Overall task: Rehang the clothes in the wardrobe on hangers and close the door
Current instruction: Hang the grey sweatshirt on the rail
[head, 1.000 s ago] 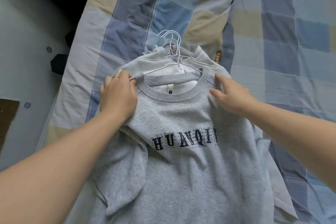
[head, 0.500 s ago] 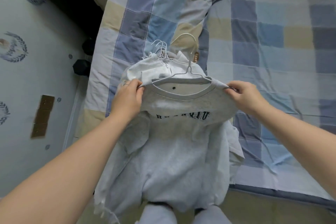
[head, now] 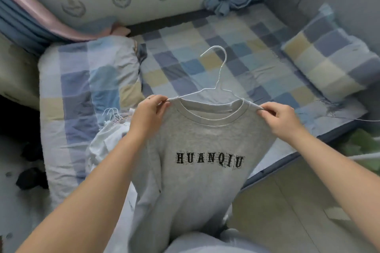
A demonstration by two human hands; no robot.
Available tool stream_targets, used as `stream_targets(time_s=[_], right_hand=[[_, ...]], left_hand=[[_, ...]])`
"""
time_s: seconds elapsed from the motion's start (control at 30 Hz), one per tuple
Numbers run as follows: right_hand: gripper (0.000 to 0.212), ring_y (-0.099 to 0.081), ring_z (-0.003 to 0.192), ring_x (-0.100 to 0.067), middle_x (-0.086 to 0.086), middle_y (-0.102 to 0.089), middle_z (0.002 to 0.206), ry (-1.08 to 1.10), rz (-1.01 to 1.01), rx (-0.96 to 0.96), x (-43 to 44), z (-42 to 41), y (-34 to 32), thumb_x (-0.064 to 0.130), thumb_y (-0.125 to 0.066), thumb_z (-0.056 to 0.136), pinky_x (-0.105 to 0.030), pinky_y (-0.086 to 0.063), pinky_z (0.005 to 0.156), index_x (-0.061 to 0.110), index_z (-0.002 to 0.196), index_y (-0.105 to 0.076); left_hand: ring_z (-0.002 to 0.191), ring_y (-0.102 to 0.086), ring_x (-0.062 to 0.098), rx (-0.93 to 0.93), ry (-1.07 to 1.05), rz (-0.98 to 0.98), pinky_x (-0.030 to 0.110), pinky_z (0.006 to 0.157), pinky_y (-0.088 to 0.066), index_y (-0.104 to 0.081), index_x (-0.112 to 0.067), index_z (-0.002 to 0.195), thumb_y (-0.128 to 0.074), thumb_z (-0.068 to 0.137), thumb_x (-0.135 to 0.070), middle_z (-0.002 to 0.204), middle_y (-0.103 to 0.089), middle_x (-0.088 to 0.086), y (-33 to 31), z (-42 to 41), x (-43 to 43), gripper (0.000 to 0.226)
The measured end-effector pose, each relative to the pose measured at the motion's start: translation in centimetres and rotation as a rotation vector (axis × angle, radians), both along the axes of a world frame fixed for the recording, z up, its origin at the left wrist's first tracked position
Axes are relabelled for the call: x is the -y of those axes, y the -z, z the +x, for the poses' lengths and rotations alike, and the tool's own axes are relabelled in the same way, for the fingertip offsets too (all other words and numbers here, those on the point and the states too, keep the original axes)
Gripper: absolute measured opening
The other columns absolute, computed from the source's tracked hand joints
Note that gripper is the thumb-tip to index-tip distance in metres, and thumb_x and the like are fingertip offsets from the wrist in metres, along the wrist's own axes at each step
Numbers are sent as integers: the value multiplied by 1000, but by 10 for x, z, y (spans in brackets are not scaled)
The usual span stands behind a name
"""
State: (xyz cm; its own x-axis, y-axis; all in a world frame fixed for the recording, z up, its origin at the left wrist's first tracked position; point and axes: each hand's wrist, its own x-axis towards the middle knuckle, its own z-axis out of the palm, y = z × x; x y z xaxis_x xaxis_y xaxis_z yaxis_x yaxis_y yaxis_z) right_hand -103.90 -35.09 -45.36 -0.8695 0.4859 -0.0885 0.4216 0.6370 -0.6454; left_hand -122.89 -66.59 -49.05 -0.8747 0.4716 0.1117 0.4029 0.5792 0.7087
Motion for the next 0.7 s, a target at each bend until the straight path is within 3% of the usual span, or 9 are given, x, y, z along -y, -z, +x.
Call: stream_targets(time_s=[0.1,0.23,0.33,0.4,0.53,0.7], right_hand=[[10,-62,86,-20,6,-70,86,121,46,-43,-32,48,-30,24,-63,95,-42,-50,79,24,90,-72],[19,-61,80,-2,20,-68,82,288,114,-131,-67,125,-70,29,-65,94,-25,-45,70,41,79,-66],[19,-61,82,-5,16,-69,84,412,166,-185,-91,192,-97,26,-66,93,-23,-43,73,41,81,-66],[12,-62,83,-8,13,-69,87,486,202,-207,-109,239,-114,25,-67,93,-24,-44,75,34,86,-69],[12,-61,83,1,16,-70,85,605,268,-273,-139,344,-151,23,-68,92,-7,-41,72,34,86,-70],[11,-62,80,1,16,-69,81,735,349,-309,-173,485,-198,26,-68,92,-9,-43,70,35,87,-69]], left_hand=[[90,-61,27,-48,117,47,40,82,-48,-72,-13,103,-64,96,-19,92,-65,0,-24,10,-61,13],[96,-61,28,-111,270,82,39,84,-48,-71,-14,107,-60,99,-23,101,-68,4,-57,39,-142,16],[98,-60,27,-169,395,136,40,84,-49,-71,-15,108,-58,100,-24,104,-67,2,-88,78,-206,17],[98,-61,26,-210,476,178,39,84,-49,-70,-13,107,-59,99,-23,104,-68,3,-111,110,-247,17],[95,-60,27,-284,618,249,36,79,-47,-68,-10,106,-57,100,-22,103,-67,4,-155,192,-331,17],[91,-58,25,-323,771,356,34,76,-43,-67,-11,103,-56,100,-22,99,-65,3,-206,318,-427,15]])
